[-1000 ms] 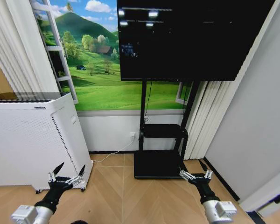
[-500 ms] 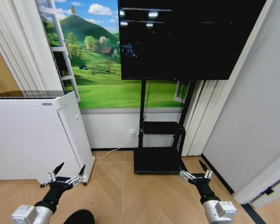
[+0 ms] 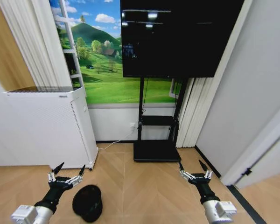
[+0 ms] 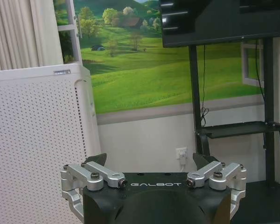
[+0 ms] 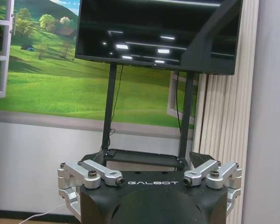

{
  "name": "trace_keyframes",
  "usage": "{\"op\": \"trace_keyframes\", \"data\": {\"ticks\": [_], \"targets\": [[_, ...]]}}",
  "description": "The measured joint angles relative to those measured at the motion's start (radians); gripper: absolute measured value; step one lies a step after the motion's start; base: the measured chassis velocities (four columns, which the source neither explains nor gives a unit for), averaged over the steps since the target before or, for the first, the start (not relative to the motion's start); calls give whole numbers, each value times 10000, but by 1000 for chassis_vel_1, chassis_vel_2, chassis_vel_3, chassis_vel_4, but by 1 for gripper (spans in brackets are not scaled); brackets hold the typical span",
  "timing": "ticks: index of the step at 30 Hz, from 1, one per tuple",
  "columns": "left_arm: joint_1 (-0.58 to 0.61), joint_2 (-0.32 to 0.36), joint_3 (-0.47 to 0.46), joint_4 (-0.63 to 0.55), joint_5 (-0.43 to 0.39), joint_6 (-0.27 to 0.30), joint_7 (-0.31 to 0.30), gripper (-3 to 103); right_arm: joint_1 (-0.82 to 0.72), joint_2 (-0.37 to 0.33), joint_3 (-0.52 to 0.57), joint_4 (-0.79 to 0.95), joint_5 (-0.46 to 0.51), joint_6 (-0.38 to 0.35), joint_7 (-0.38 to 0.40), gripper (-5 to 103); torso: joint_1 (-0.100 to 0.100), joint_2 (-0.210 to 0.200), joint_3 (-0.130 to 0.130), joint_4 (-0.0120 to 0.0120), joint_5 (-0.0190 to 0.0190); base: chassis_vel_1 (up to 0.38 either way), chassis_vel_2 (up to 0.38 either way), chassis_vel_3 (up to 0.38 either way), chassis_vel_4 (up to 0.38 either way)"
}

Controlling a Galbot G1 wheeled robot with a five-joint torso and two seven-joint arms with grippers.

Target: Pick up the trash bin and place the garbage on the floor into it.

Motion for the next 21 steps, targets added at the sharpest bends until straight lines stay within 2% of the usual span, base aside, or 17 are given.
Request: {"op": "trace_keyframes", "data": {"ticks": [2, 3, 4, 6, 7, 9, 10, 11, 13, 14, 15, 16, 18, 20, 21], "targets": [[0, -1, 1, 0, 0, 0, 0, 100, 0, 0, -1, 0, 0, 0, 0, 100, 0, -4, -2, 0, 1, 399, -371, -362, 357], [-1, 0, 1, 1, 0, 0, -2, 100, -5, 0, 1, 1, 0, 0, 0, 100, -1, -3, -3, 0, -24, 326, -374, -347, 359], [-1, 0, 1, 1, 0, 0, -2, 100, -5, 0, 1, 1, 0, 0, 0, 100, -1, -3, -3, 0, -24, 326, -374, -347, 359], [0, -1, 2, 1, 0, 0, 0, 100, -2, -1, 0, 1, 0, 0, 0, 100, -2, -5, -4, 0, -12, 326, -338, -351, 359], [0, -1, 3, 0, -1, -1, 1, 100, 0, -1, 0, 0, 0, 0, 0, 100, 0, -9, -2, 0, 7, 348, -351, -360, 350], [0, 0, 3, 2, 0, -1, 0, 100, -3, 0, 2, 1, 0, 0, 0, 100, -3, -9, -6, 0, -26, 342, -347, -339, 359], [0, 0, 3, 2, 0, -1, 0, 100, -3, 0, 2, 1, 0, 0, 0, 100, -3, -9, -6, 0, -26, 341, -343, -339, 357], [0, 0, 1, 0, 0, -2, 0, 100, 1, 0, 0, 1, 0, 0, 0, 100, -1, -12, -4, 0, 6, 372, -344, -362, 357], [0, -1, 3, 0, 0, -3, 1, 100, 2, -1, 0, -1, 0, 0, 0, 100, 0, -15, -4, 1, 6, 372, -344, -359, 352], [0, 0, 2, 0, 0, -3, 1, 100, 2, 0, 0, 0, 0, 0, 0, 100, -2, -15, -6, 0, 2, 321, -337, -357, 345], [0, -1, 3, 1, 0, -2, 0, 100, 0, -1, 1, 1, 0, 0, 0, 100, -2, -14, -7, 1, -25, 372, -352, -352, 345], [0, -1, 2, 0, 0, -2, 0, 100, 0, 0, 0, 0, 0, 0, 0, 100, -2, -16, -7, 0, 1, 372, -352, -367, 340], [0, 0, 3, -1, 0, -3, 0, 100, 2, -1, 1, -3, 0, 0, 0, 100, 0, -19, -5, 1, 7, 376, -348, -367, 351], [0, 0, 3, 1, 0, -3, -1, 100, -2, 0, 1, -1, 0, 0, 0, 100, -5, -15, -11, 0, -25, 350, -360, -340, 360], [0, 0, 3, 1, 0, -3, -1, 100, -2, 0, 1, -1, 0, 0, 0, 100, -5, -15, -11, 0, -25, 319, -360, -352, 357]]}}
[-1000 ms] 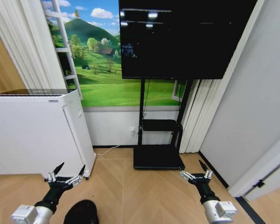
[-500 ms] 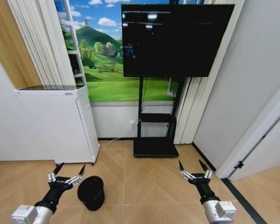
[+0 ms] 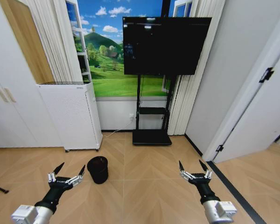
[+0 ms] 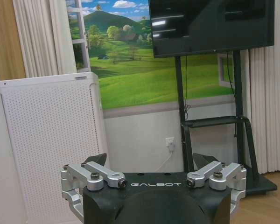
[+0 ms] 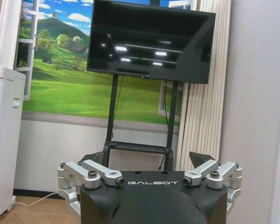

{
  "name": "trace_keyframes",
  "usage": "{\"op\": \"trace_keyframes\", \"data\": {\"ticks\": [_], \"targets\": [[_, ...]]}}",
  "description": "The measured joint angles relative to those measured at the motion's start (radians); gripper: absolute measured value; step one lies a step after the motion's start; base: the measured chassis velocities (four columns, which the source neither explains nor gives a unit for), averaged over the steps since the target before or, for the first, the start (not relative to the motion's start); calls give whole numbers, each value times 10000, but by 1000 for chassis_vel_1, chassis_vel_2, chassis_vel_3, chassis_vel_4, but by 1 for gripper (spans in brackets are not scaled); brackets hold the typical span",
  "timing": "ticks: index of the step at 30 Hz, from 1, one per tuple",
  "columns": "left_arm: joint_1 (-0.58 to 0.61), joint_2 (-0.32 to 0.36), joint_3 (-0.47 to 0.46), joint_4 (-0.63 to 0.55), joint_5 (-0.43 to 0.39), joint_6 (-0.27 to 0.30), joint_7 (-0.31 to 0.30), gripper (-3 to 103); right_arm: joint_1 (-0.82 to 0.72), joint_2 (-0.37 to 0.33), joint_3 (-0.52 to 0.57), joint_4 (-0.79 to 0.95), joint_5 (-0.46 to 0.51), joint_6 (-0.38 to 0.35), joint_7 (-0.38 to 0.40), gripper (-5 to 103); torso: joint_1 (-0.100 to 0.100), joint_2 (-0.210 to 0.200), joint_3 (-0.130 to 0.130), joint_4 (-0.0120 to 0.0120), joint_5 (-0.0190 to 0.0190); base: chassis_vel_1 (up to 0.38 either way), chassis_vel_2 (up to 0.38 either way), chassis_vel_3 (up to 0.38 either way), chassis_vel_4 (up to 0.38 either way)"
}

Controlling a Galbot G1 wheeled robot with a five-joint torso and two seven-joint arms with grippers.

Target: Pick up the trash bin and place the garbage on the floor into it.

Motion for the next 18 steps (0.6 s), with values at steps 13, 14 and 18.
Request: {"op": "trace_keyframes", "data": {"ticks": [13, 14, 18], "targets": [[0, 0, 0, -3, 0, 0, 1, 100, 3, 0, -1, -2, 0, -1, 0, 100, 2, -8, 3, 0, 37, 351, -345, -363, 356], [0, 0, 0, -3, 0, 0, 1, 100, 3, 0, -1, -2, 0, -1, 0, 100, 2, -8, 3, 0, 37, 368, -329, -375, 346], [0, 0, 0, -1, 1, 0, 1, 100, 1, 0, -1, -1, 0, -1, 0, 100, -1, -6, 0, -1, 22, 343, -368, -353, 362]]}}
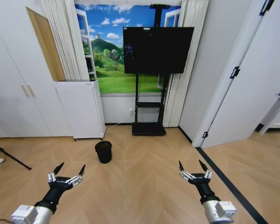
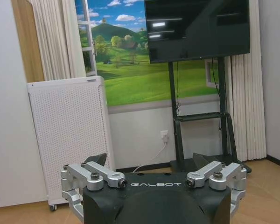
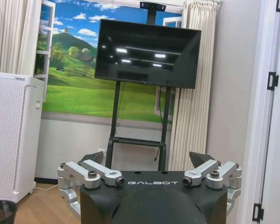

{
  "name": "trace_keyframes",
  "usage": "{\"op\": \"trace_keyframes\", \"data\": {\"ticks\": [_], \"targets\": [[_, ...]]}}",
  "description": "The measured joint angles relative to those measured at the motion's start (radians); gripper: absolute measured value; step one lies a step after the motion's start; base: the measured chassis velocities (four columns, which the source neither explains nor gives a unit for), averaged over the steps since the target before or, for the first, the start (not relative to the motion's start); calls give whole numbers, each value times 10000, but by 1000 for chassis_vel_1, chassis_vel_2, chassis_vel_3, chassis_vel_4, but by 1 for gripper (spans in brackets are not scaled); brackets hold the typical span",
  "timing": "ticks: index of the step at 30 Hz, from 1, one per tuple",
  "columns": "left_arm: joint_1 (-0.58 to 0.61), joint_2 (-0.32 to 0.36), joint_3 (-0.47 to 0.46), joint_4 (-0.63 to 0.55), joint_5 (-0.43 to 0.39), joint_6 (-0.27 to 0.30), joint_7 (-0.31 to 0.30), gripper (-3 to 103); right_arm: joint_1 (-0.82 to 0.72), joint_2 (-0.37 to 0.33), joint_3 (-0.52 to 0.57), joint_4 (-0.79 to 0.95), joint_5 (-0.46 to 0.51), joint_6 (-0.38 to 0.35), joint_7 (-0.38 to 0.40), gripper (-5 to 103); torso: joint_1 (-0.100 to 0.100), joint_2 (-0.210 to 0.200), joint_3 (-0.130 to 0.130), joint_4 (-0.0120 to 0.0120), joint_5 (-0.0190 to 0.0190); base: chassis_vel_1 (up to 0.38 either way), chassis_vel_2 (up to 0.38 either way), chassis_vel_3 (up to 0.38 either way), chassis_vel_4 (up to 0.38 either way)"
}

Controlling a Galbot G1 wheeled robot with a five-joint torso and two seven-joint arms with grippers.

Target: Pick up the trash bin and place the garbage on the floor into it.

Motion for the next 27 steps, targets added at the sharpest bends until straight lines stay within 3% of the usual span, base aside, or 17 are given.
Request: {"op": "trace_keyframes", "data": {"ticks": [2, 4, 8, 10, 12, 15, 27], "targets": [[2, -1, 0, -1, -1, 0, 0, 100, 1, 0, 0, -1, 0, 0, 0, 100, 0, 0, 0, 2, 11, 307, -298, -354, 347], [1, -1, -1, 0, 0, 0, -3, 100, -2, 0, 0, 0, 0, 0, 0, 100, -8, 3, -6, 5, -14, 256, -292, -262, 263], [2, 0, -1, -1, 0, 0, -2, 100, -5, 1, 0, 0, 0, 0, 0, 100, -9, 3, -5, 0, 8, 157, -69, -197, 130], [1, 0, 0, 0, 0, 0, -1, 100, -5, 0, 1, 0, 0, 0, 0, 100, -6, 1, -3, -3, -9, -26, -2, -13, -1], [0, 0, 0, -1, 0, 0, 0, 100, -1, 0, 0, 0, 0, 0, 0, 100, -1, -2, 0, -2, 8, -56, 2, -4, -31], [-1, 0, 0, 0, 0, 0, 0, 100, 6, 0, 0, 0, 0, 0, 0, 100, 8, -6, 3, 1, -7, -69, 61, 93, -49], [0, 0, 0, -1, 0, 0, 0, 100, 1, 0, 0, -1, 0, 0, 0, 100, 0, -4, -2, 0, -2, -10, 15, 16, -10]]}}
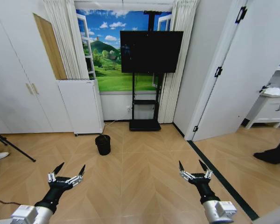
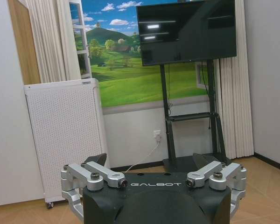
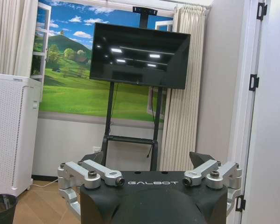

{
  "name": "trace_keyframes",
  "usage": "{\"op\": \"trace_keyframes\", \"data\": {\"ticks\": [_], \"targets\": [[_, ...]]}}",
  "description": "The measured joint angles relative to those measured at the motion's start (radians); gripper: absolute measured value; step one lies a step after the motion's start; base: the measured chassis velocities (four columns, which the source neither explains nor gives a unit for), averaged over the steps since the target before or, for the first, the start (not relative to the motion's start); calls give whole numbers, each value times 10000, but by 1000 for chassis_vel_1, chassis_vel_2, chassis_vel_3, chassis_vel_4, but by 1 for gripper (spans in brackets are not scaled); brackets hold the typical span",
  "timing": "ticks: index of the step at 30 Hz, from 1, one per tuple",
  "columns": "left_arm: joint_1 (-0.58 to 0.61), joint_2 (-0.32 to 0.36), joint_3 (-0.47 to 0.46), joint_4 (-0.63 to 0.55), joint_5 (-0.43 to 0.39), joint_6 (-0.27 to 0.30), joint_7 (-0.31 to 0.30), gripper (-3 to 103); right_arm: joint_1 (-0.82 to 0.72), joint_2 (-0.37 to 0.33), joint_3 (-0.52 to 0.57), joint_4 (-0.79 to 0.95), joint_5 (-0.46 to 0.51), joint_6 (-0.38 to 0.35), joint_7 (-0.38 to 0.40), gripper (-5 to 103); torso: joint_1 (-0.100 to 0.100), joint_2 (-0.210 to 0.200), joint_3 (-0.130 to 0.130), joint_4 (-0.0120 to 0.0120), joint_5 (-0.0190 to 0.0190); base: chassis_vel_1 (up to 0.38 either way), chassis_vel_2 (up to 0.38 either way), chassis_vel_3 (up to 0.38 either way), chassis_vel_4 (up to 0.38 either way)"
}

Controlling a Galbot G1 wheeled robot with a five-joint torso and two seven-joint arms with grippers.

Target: Pick up the trash bin and place the garbage on the floor into it.

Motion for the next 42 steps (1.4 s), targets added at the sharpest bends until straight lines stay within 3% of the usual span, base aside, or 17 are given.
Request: {"op": "trace_keyframes", "data": {"ticks": [42], "targets": [[0, 0, 0, 0, 0, 0, 0, 100, 0, 0, 0, 0, 0, 0, 0, 100, 0, 1, 0, 0, 0, 0, 0, 0, 0]]}}
